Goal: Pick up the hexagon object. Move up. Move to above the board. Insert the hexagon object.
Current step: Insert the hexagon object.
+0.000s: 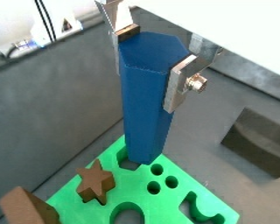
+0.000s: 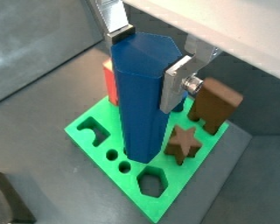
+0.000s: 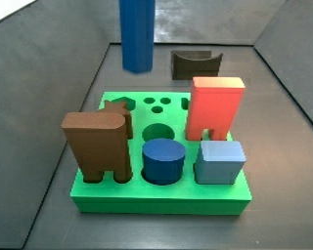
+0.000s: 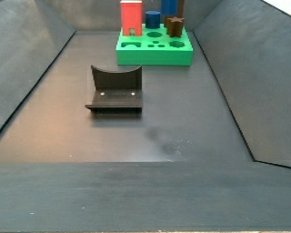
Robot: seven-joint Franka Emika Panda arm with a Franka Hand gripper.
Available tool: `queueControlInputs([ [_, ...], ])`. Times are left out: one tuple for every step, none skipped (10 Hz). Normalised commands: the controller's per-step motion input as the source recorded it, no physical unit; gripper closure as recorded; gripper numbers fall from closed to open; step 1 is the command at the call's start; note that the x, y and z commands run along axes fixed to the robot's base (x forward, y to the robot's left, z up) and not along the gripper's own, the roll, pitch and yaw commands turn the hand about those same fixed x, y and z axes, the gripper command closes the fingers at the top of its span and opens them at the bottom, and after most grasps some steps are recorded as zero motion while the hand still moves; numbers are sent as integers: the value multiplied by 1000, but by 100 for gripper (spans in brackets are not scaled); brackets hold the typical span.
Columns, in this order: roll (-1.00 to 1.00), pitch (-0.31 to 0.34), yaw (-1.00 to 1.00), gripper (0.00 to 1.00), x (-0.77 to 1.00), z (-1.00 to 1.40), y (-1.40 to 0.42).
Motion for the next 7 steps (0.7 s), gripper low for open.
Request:
queueControlInputs([
  [0, -236, 0, 100, -257, -646, 86],
  [0, -206, 0, 100, -306, -591, 123],
  [0, -217, -11, 100, -443, -554, 91],
  [0, -180, -20, 100, -357, -497, 74],
  [-49, -131, 0, 100, -203, -237, 23],
  [-7, 0, 0, 100, 0, 0, 0],
  [0, -1, 0, 100, 0, -97, 0],
])
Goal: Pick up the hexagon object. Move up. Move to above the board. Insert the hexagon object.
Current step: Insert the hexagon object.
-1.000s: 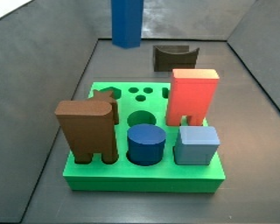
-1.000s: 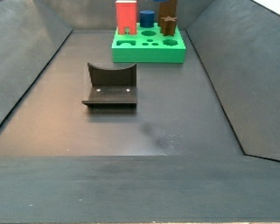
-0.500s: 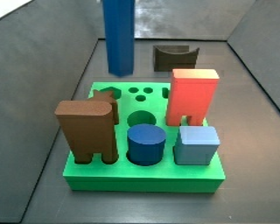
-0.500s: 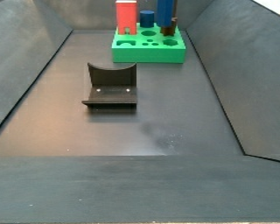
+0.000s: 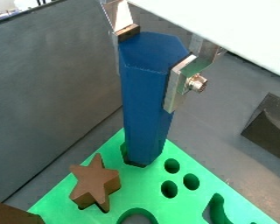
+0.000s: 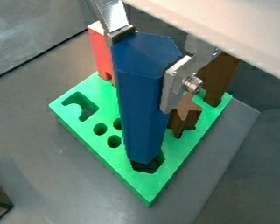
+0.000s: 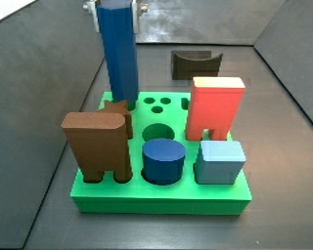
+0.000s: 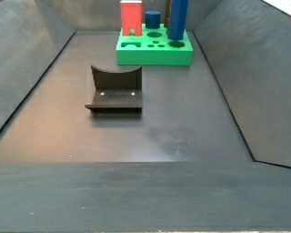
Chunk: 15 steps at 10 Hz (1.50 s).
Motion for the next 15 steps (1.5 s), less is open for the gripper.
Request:
queueControlInputs([
  [44, -47, 0, 100, -54, -300, 0],
  [37, -50, 0, 100, 0, -331, 0],
  [30, -77, 0, 100, -66, -323, 0],
  [0, -64, 9, 100, 0, -314, 0],
  [24, -53, 9, 100, 0, -331, 0],
  [80, -26, 17, 100, 0, -389, 0],
  [100, -43, 17, 100, 0, -429, 0],
  [181, -23, 80, 100, 0, -480, 9],
  [220, -21, 6, 100, -251, -494, 9],
  [159, -34, 0, 100, -351, -489, 0],
  [111, -43, 31, 100, -237, -517, 0],
  [76, -66, 46, 100, -251, -486, 0],
  [69, -94, 111, 100, -114, -569, 0],
  [131, -150, 106, 100, -163, -651, 0],
  [221, -116, 157, 100, -20, -729, 0],
])
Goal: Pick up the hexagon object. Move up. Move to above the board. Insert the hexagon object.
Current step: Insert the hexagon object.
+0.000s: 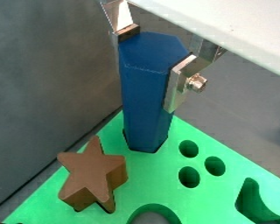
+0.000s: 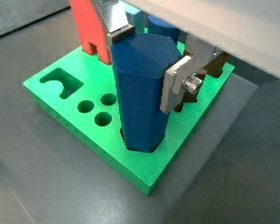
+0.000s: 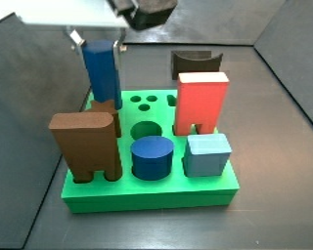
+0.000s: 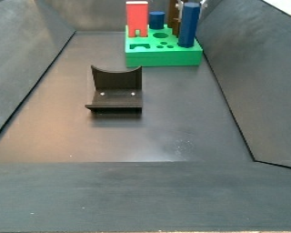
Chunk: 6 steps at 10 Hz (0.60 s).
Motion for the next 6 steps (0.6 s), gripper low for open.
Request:
queueControlInputs([
  [254, -129, 129, 100, 0, -691, 0],
  [39, 0, -11, 100, -97, -83, 37],
  [314, 0, 229, 100, 83, -223, 354],
  [27, 0, 77, 100, 9, 0, 57],
  [26, 0, 0, 100, 0, 0, 0],
  [0, 0, 0, 100, 0, 0, 0],
])
